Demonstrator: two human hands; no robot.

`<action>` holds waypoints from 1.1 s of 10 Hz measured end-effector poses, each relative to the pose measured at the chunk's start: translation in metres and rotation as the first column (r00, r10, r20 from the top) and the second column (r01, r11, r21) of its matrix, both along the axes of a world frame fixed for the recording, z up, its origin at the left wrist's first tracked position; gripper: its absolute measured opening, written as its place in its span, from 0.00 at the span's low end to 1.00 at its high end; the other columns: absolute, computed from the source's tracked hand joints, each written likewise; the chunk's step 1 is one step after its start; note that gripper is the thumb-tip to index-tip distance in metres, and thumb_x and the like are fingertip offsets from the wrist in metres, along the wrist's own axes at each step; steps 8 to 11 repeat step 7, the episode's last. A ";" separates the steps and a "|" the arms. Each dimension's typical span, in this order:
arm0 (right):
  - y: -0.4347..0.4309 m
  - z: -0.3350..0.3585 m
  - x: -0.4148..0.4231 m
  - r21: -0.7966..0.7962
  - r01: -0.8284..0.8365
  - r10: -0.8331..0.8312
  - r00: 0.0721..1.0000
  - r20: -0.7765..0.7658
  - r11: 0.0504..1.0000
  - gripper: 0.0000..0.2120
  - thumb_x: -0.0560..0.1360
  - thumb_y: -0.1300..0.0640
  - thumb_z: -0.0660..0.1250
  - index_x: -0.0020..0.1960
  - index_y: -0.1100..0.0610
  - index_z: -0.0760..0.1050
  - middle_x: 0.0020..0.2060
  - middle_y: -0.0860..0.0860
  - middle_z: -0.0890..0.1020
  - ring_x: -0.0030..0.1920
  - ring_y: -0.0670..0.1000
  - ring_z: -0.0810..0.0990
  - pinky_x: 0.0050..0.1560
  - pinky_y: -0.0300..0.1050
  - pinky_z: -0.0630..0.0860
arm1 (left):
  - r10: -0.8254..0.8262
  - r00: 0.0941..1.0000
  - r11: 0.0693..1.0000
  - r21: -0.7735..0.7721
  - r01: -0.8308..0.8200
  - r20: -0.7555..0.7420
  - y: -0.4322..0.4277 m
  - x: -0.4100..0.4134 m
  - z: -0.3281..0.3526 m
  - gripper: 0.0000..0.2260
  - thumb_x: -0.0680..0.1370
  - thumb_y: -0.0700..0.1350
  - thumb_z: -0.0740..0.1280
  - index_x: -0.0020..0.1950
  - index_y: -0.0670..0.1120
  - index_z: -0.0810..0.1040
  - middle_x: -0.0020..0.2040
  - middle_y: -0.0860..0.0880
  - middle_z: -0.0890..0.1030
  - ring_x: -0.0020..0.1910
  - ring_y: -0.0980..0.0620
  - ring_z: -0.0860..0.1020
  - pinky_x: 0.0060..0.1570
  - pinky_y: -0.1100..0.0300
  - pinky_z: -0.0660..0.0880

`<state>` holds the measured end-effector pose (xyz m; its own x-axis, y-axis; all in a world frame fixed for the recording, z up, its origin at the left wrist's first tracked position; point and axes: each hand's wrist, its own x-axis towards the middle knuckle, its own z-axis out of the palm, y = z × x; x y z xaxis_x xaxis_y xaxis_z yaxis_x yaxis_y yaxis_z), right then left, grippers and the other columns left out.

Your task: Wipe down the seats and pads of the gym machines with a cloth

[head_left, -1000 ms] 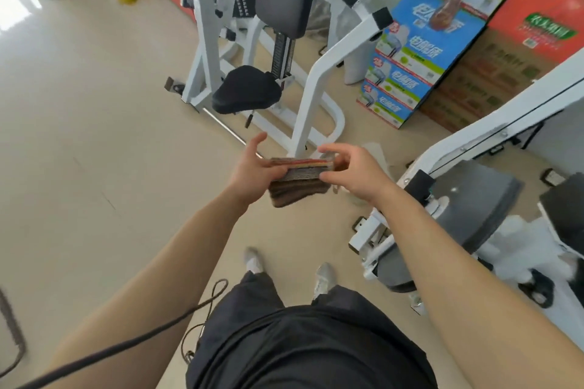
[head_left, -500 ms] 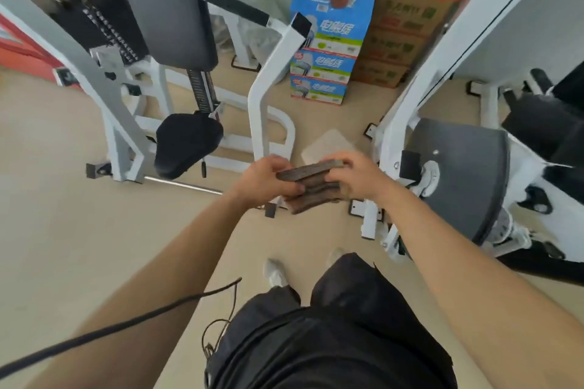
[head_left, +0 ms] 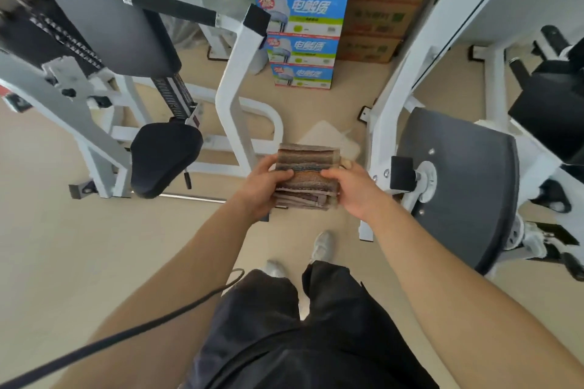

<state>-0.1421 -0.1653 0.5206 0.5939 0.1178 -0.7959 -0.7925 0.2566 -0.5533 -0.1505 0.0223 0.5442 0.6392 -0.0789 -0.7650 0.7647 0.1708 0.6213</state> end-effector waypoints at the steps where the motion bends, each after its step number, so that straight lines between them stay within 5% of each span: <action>1: -0.005 -0.036 0.016 -0.121 -0.034 0.029 0.999 -0.042 0.992 0.14 0.74 0.69 0.67 0.57 0.57 0.76 0.51 0.58 0.84 0.48 0.57 0.84 0.43 0.51 0.81 | -0.091 0.995 0.979 0.177 0.097 -0.042 -0.009 0.021 -0.040 0.18 0.78 0.31 0.65 0.66 0.44 0.74 0.59 0.35 0.81 0.54 0.38 0.81 0.58 0.40 0.78; 3: -0.012 -0.127 0.053 -0.278 -0.019 -0.016 0.992 -0.123 0.960 0.12 0.70 0.56 0.68 0.53 0.53 0.75 0.53 0.58 0.83 0.51 0.57 0.83 0.53 0.55 0.81 | -0.202 0.968 0.931 0.278 0.238 -0.151 -0.033 0.069 -0.137 0.24 0.69 0.43 0.70 0.65 0.49 0.75 0.55 0.42 0.83 0.54 0.42 0.83 0.57 0.41 0.80; 5: -0.010 -0.233 0.103 -0.383 -0.004 -0.048 0.991 -0.127 0.924 0.14 0.67 0.51 0.64 0.51 0.53 0.75 0.49 0.57 0.83 0.49 0.59 0.84 0.55 0.61 0.81 | -0.243 0.958 0.920 0.275 0.277 -0.151 -0.047 0.123 -0.247 0.16 0.74 0.43 0.70 0.61 0.52 0.75 0.53 0.48 0.82 0.54 0.47 0.82 0.59 0.48 0.79; 6: -0.009 -0.283 0.139 -0.430 0.016 -0.074 0.990 -0.119 0.903 0.19 0.70 0.51 0.64 0.60 0.56 0.75 0.52 0.58 0.82 0.49 0.59 0.83 0.52 0.56 0.82 | -0.276 0.951 0.909 0.283 0.305 -0.138 -0.049 0.156 -0.299 0.25 0.68 0.46 0.70 0.66 0.53 0.75 0.55 0.47 0.83 0.54 0.46 0.82 0.60 0.47 0.78; 7: -0.011 -0.324 0.165 -0.558 0.054 -0.119 0.990 -0.081 0.828 0.27 0.75 0.51 0.63 0.72 0.58 0.65 0.60 0.56 0.79 0.56 0.58 0.80 0.50 0.47 0.77 | -0.350 0.931 0.866 0.344 0.363 -0.103 -0.052 0.184 -0.343 0.30 0.76 0.45 0.68 0.77 0.52 0.63 0.64 0.46 0.78 0.63 0.46 0.77 0.64 0.52 0.72; 11: -0.011 -0.324 0.165 -0.558 0.054 -0.119 0.990 -0.081 0.828 0.27 0.75 0.51 0.63 0.72 0.58 0.65 0.60 0.56 0.79 0.56 0.58 0.80 0.50 0.47 0.77 | -0.350 0.931 0.866 0.344 0.363 -0.103 -0.052 0.184 -0.343 0.30 0.76 0.45 0.68 0.77 0.52 0.63 0.64 0.46 0.78 0.63 0.46 0.77 0.64 0.52 0.72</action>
